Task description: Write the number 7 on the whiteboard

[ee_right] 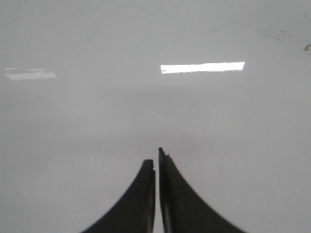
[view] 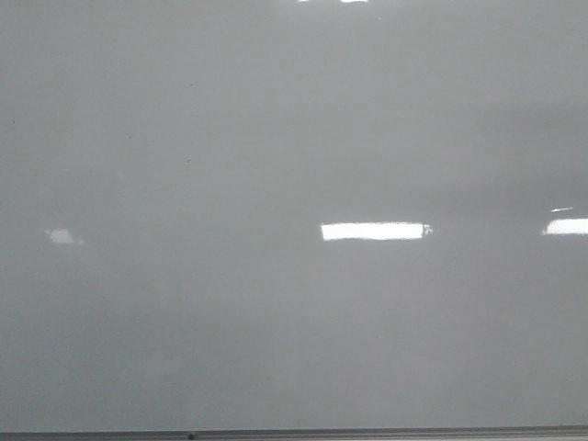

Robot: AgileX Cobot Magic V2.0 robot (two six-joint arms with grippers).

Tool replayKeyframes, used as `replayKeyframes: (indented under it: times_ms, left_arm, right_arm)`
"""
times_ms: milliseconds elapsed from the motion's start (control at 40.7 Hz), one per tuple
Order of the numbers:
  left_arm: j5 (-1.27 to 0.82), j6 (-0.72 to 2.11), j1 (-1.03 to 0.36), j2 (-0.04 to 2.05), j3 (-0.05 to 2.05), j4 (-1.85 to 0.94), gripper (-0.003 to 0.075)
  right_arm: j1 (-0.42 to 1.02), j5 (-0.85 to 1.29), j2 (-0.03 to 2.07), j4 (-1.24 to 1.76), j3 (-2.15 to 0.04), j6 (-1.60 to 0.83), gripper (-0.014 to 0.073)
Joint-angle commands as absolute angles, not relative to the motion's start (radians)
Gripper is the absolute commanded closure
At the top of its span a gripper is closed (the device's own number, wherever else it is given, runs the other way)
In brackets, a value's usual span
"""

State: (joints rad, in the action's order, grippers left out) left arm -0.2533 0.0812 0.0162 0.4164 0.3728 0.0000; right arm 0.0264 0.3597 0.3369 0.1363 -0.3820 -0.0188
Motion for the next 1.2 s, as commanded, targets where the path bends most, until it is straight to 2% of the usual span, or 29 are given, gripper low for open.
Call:
replayKeyframes:
  times_ms: [0,98,196,368,663,884,1179]
  left_arm:
    - [-0.178,0.074,0.011,0.433,0.41,0.0,0.0426]
    - [-0.178,0.074,0.011,0.435,0.41,0.0,0.019]
    - [-0.176,0.074,0.011,0.435,0.41,-0.012,0.009]
    - [-0.207,0.074,0.011,0.517,0.412,-0.051,0.0102]
    - [-0.258,-0.009,0.067,0.952,0.517,-0.057,0.0102]
    - [-0.12,-0.007,0.07,1.219,0.58,-0.048,0.0102]
    - [0.121,0.0,0.07,1.396,0.595,0.0,0.0102]
  right_arm:
    - [0.027,0.277,0.352,0.134,-0.415,-0.021,0.033]
    - [0.027,0.28,0.352,0.134,-0.414,-0.021,0.0127]
    - [0.027,0.284,0.352,0.134,-0.414,-0.021,0.0006]
    - [0.027,0.292,0.352,0.134,-0.414,-0.021,-0.0008]
    - [0.027,0.293,0.352,0.134,-0.414,-0.021,-0.0007]
    - [0.027,0.293,0.352,0.134,-0.414,-0.021,-0.0007]
    - [0.027,0.293,0.352,0.134,-0.414,-0.021,-0.0007]
